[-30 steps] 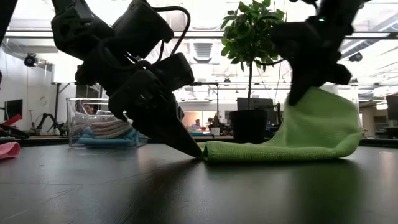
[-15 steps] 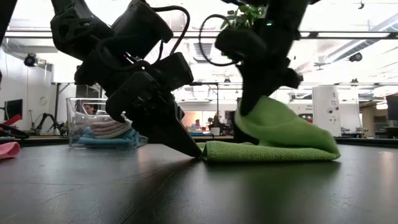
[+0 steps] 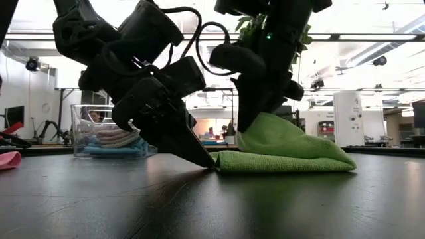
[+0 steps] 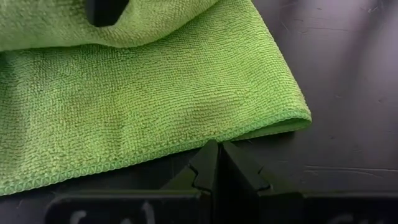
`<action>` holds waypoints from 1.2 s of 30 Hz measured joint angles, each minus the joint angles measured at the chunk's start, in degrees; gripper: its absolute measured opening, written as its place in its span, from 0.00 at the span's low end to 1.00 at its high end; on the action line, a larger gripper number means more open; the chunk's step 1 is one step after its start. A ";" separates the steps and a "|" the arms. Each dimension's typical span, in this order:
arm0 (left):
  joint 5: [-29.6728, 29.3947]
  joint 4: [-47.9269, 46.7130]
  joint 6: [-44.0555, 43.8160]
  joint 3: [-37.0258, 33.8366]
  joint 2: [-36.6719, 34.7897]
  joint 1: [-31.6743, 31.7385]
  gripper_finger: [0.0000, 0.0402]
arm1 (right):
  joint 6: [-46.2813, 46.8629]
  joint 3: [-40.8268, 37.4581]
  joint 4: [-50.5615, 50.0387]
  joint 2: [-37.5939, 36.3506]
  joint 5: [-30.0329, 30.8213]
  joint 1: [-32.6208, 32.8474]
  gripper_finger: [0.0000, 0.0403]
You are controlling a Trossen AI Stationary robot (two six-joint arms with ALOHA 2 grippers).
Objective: Fold microfiber towels
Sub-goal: Fold the green microfiber towel
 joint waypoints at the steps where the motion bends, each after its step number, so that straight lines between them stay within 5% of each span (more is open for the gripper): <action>1: 0.00 0.00 0.01 0.00 0.00 0.00 0.02 | -0.28 0.00 0.22 0.00 0.04 0.00 0.23; 13: 0.02 -0.02 -0.02 0.09 0.00 0.02 0.02 | -5.80 0.66 9.13 0.00 -4.40 1.03 0.51; 21: 0.02 0.01 -0.04 0.00 0.00 0.07 0.02 | -13.45 0.57 5.57 -3.60 -3.89 3.15 0.52; 25: 0.02 0.00 -0.05 0.00 0.00 0.07 0.02 | -14.97 -0.78 -0.92 -7.94 1.63 4.22 0.50; 31: 0.06 0.15 -0.07 -0.13 0.00 0.05 0.02 | -15.50 -9.53 -0.47 -15.49 3.54 4.01 0.48; 36: 0.04 0.07 -0.12 -0.11 0.00 0.04 0.02 | -22.63 -22.28 11.59 -22.56 0.76 3.60 0.47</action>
